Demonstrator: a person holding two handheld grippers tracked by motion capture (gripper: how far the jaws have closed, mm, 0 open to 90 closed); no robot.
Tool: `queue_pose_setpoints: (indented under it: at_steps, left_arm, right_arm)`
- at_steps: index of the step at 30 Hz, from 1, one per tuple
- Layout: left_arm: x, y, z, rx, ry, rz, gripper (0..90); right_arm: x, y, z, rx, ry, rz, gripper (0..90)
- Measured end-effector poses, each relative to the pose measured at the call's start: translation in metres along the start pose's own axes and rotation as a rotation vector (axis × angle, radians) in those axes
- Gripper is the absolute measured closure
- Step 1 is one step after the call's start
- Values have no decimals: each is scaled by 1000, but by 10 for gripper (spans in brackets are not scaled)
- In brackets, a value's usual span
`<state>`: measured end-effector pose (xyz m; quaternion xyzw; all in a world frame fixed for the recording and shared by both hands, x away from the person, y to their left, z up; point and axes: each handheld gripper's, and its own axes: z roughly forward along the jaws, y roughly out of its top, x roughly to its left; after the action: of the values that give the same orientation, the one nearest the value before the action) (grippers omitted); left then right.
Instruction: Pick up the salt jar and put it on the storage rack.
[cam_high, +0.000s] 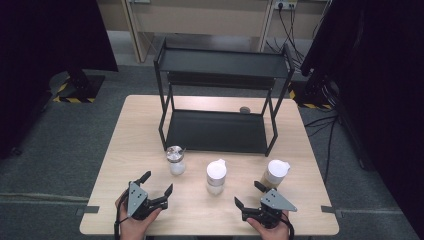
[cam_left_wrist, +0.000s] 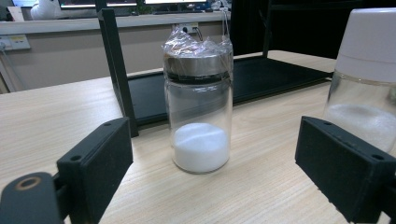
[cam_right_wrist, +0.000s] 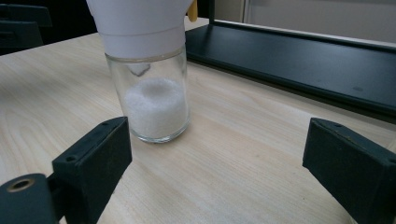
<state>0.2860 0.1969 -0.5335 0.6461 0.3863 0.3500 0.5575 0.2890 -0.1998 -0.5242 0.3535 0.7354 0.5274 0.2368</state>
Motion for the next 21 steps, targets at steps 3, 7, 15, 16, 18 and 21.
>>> queue_pose_setpoints:
  at_steps: [3,7,15,16,18,21]
  left_arm:
    - [-2,1,0,-8,-10,0,109]
    - [-6,7,4,-27,-27,9,109]
    - [-6,18,18,-42,-43,43,135]
    - [-5,19,20,-41,-41,44,137]
    - [-3,20,25,-38,-34,46,144]
    - [0,23,34,-34,-17,62,155]
  right_arm:
    - [0,0,0,-6,-1,-3,84]
    - [0,0,-1,-11,1,-1,84]
    - [1,-1,-2,-17,3,-9,84]
    - [1,-1,-2,-18,2,-9,84]
    - [1,-1,-2,-16,2,-6,84]
    - [1,-1,-2,-18,2,-7,84]
